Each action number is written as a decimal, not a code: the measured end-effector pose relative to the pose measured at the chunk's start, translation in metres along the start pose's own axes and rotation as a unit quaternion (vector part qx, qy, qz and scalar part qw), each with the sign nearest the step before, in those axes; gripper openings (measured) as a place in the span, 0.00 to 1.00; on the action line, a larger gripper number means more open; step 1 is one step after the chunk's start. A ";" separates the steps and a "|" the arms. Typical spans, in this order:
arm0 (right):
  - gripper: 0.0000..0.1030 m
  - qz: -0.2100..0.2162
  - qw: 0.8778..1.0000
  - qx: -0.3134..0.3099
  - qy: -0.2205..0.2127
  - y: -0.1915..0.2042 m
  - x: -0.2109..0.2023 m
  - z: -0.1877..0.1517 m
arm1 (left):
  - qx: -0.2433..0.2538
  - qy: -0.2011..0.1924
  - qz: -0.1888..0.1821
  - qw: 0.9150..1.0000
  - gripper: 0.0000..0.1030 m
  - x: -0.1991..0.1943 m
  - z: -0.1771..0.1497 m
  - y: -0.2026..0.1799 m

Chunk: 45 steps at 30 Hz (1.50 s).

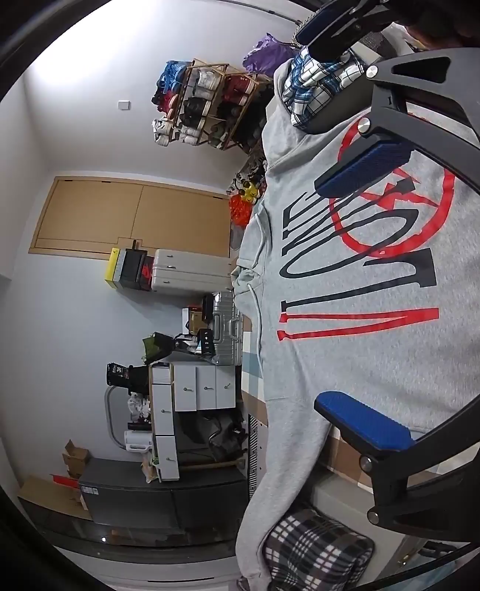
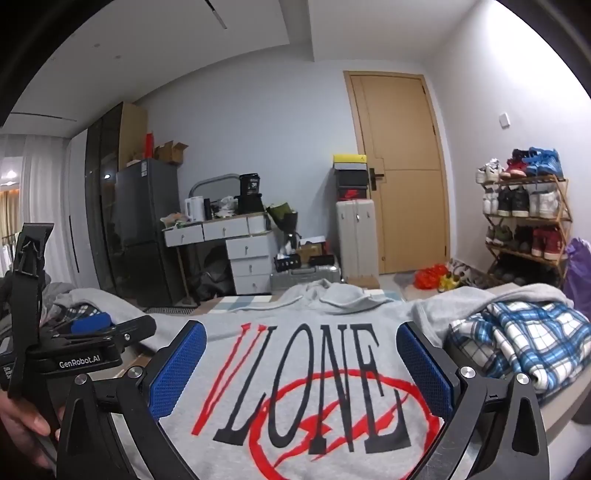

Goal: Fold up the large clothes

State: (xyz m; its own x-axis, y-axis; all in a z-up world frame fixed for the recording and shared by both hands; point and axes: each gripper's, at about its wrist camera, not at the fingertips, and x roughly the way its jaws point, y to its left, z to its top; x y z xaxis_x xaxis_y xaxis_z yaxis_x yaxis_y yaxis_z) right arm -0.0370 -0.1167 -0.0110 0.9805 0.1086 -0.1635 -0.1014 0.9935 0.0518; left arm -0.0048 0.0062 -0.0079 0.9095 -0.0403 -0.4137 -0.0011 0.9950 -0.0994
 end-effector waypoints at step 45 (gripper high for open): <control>1.00 -0.003 1.000 0.020 -0.022 -0.003 -0.018 -0.008 | 0.002 0.013 0.000 1.000 0.99 -0.003 -0.007 -0.005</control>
State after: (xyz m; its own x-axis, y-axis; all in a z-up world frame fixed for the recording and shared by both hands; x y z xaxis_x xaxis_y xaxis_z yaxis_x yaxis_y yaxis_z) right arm -0.0557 -0.1215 -0.0156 0.9877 0.1003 -0.1198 -0.0897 0.9918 0.0907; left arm -0.0111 0.0007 -0.0128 0.8985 -0.0435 -0.4367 0.0011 0.9953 -0.0969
